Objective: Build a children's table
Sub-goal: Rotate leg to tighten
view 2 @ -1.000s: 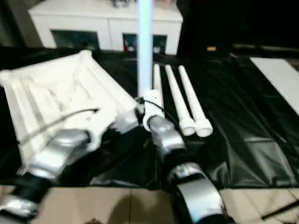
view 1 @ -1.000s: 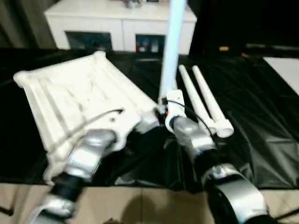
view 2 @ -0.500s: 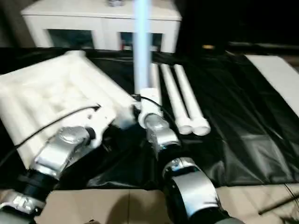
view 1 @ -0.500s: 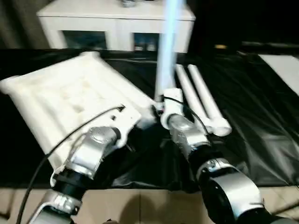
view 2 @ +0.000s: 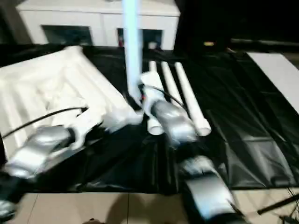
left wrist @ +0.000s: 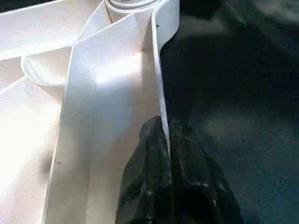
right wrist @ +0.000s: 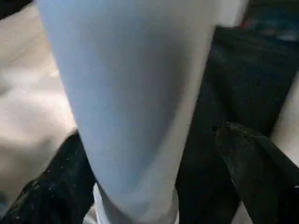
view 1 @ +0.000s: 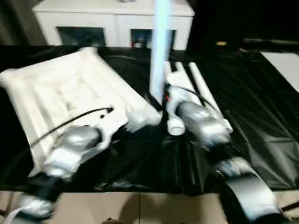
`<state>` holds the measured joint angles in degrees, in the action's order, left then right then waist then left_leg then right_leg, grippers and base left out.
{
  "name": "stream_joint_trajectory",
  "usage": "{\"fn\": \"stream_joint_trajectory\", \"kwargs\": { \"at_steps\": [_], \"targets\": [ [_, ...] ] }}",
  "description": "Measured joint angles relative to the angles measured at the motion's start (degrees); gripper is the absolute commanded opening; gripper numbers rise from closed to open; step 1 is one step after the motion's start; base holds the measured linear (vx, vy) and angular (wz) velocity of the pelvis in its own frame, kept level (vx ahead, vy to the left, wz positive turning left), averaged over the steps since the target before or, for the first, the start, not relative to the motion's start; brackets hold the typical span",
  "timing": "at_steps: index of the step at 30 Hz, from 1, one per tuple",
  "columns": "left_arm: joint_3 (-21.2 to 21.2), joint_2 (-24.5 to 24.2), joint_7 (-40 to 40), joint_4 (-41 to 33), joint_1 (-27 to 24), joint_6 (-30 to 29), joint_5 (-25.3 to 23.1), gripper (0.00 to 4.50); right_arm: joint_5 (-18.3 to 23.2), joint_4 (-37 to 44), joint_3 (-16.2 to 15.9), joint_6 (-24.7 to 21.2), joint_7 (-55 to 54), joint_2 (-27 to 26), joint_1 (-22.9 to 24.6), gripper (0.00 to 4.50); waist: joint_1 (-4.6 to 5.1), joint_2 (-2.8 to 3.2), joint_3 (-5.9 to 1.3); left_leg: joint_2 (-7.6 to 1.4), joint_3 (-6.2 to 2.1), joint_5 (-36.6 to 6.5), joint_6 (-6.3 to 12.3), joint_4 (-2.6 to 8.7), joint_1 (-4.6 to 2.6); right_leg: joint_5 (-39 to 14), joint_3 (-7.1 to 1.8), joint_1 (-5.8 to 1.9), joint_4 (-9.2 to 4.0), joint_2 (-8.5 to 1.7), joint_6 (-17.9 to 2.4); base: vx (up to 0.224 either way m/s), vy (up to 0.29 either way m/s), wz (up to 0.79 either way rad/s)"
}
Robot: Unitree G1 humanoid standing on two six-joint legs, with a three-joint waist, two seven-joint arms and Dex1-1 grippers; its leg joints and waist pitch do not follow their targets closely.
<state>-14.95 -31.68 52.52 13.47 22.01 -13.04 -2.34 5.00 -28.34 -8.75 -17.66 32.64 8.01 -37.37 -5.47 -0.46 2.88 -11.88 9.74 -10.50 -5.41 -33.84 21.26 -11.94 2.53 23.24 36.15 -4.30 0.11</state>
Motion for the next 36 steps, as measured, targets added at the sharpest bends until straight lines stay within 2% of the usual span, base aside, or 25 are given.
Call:
{"fn": "stream_joint_trajectory", "kwargs": {
  "at_steps": [3, 6, 8, 9, 10, 13, 15, 17, 22, 26, 27, 29, 31, 36],
  "targets": [
    [0.1, -1.2, 1.9, 1.5, -0.1, 3.1, 0.4, 0.0, 0.5, 5.5, -1.9, -2.5, 6.2, 4.1, 3.5, 4.06, -0.41, -0.01, 0.0, 0.02, 0.05, 0.0, 0.0, -0.03, -0.05, 0.0, -0.06, -0.09, -0.01, -0.03, 0.0, 0.0, 0.0, 0.0],
    [0.8, -2.1, 3.4, 3.4, -0.1, 5.2, 1.4, 0.0, 1.9, 9.4, -2.5, -4.6, 10.5, 7.4, 7.1, 4.06, -0.25, -0.07, 0.03, 0.0, 0.05, 0.0, -0.02, -0.04, -0.15, 0.1, -0.09, -0.12, 0.02, -0.02, 0.1, 0.0, 0.0, 0.0],
    [1.4, -2.8, 4.3, 4.4, -0.1, 5.9, 2.3, 0.0, 2.8, 12.4, -2.6, -6.3, 12.1, 8.4, 9.3, 4.06, 0.24, -0.03, 0.06, -0.03, 0.04, 0.0, -0.05, -0.02, -0.19, 0.1, -0.09, -0.1, 0.07, 0.01, 0.1, 0.0, 0.0, 0.0],
    [1.7, -2.9, 4.7, 4.9, -0.1, 6.0, 2.9, 0.44, 3.3, 13.5, -2.6, -7.0, 12.4, 8.6, 9.9, 4.16, 0.38, -0.03, 0.06, -0.03, 0.02, 0.0, -0.06, -0.01, -0.21, 0.1, -0.1, -0.1, 0.09, 0.02, 0.1, 0.0, 0.0, 0.0],
    [2.3, -2.9, 5.5, 5.3, -0.1, 5.3, 3.6, 0.55, 3.8, 15.1, -2.6, -7.9, 12.7, 8.6, 10.4, 4.16, 0.51, -0.02, 0.06, -0.04, 0.03, 0.1, -0.07, 0.0, -0.22, 0.1, -0.1, -0.08, 0.12, 0.03, 0.1, 0.0, 0.0, 0.0],
    [4.0, -2.2, 6.8, 4.6, 0.5, 4.7, 6.2, 0.76, 4.3, 16.9, -2.7, -8.9, 12.8, 8.6, 10.5, 4.16, 0.37, -0.02, 0.06, -0.03, 0.04, 0.1, -0.07, -0.01, -0.22, 0.1, -0.11, -0.08, 0.12, 0.02, 0.1, 0.0, 0.0, 0.0],
    [4.3, -1.1, 7.0, 3.6, 1.0, 4.6, 7.2, 0.98, 4.5, 17.3, -2.8, -9.3, 12.8, 8.5, 10.5, 4.16, 0.14, -0.03, 0.06, 0.01, 0.06, 0.1, -0.06, -0.02, -0.2, 0.1, -0.12, -0.11, 0.08, -0.04, 0.1, 0.0, 0.0, 0.0],
    [3.6, -0.3, 6.8, 3.6, 1.3, 4.8, 7.0, 1.0, 4.6, 17.5, -2.9, -9.6, 12.7, 8.4, 10.6, 4.16, 0.06, -0.03, 0.06, 0.02, 0.09, 0.0, -0.04, -0.04, -0.17, 0.1, -0.16, -0.11, 0.04, -0.07, 0.1, 0.0, 0.0, 0.0],
    [1.0, 0.7, 5.7, 5.9, 3.1, 4.9, 3.7, 1.0, 4.6, 18.9, -2.8, -10.6, 12.4, 8.5, 10.8, 4.16, 0.2, -0.03, 0.06, -0.01, 0.07, 0.1, -0.05, -0.04, -0.2, 0.1, -0.12, -0.11, 0.08, -0.04, 0.1, 0.0, 0.0, 0.0],
    [0.5, 1.0, 5.0, 6.8, 3.7, 4.4, 2.9, 1.0, 4.6, 18.9, -2.8, -10.9, 12.0, 8.5, 10.8, 4.16, 0.29, -0.01, 0.06, -0.01, 0.05, 0.1, -0.05, -0.04, -0.19, 0.1, -0.14, -0.11, 0.08, -0.04, 0.1, 0.0, 0.0, 0.0],
    [0.5, 1.4, 4.1, 7.8, 4.2, 4.7, 2.3, 1.17, 4.6, 18.9, -2.8, -10.9, 11.8, 8.5, 10.8, 4.16, 0.31, -0.01, 0.06, -0.01, 0.06, 0.1, -0.05, -0.04, -0.19, 0.1, -0.14, -0.11, 0.08, -0.04, 0.1, 0.0, 0.0, 0.0],
    [0.4, 2.2, 2.6, 9.4, 5.4, 4.9, 1.4, 1.17, 4.6, 18.9, -2.8, -10.9, 11.5, 8.5, 10.8, 4.16, 0.31, -0.01, 0.06, -0.01, 0.05, 0.1, -0.06, -0.04, -0.19, 0.1, -0.12, -0.11, 0.08, -0.04, 0.1, 0.0, 0.0, 0.0],
    [0.4, 2.7, 1.9, 9.7, 5.7, 4.8, 1.3, 1.47, 4.6, 19.3, -2.8, -11.0, 11.6, 8.5, 10.9, 4.16, 0.28, 0.02, 0.07, -0.01, 0.04, 0.1, -0.06, -0.05, -0.19, 0.1, -0.13, -0.11, 0.08, -0.04, 0.1, 0.0, 0.0, 0.0],
    [0.0, 2.4, 1.7, 10.3, 5.7, 4.8, 0.0, 1.83, 4.6, 20.2, -2.8, -11.2, 11.4, 8.5, 12.4, 4.16, 0.3, 0.13, 0.07, -0.01, 0.0, 0.1, -0.06, -0.05, -0.2, 0.1, -0.12, -0.12, 0.08, -0.04, 0.1, 0.0, 0.0, 0.0]
  ]
}}
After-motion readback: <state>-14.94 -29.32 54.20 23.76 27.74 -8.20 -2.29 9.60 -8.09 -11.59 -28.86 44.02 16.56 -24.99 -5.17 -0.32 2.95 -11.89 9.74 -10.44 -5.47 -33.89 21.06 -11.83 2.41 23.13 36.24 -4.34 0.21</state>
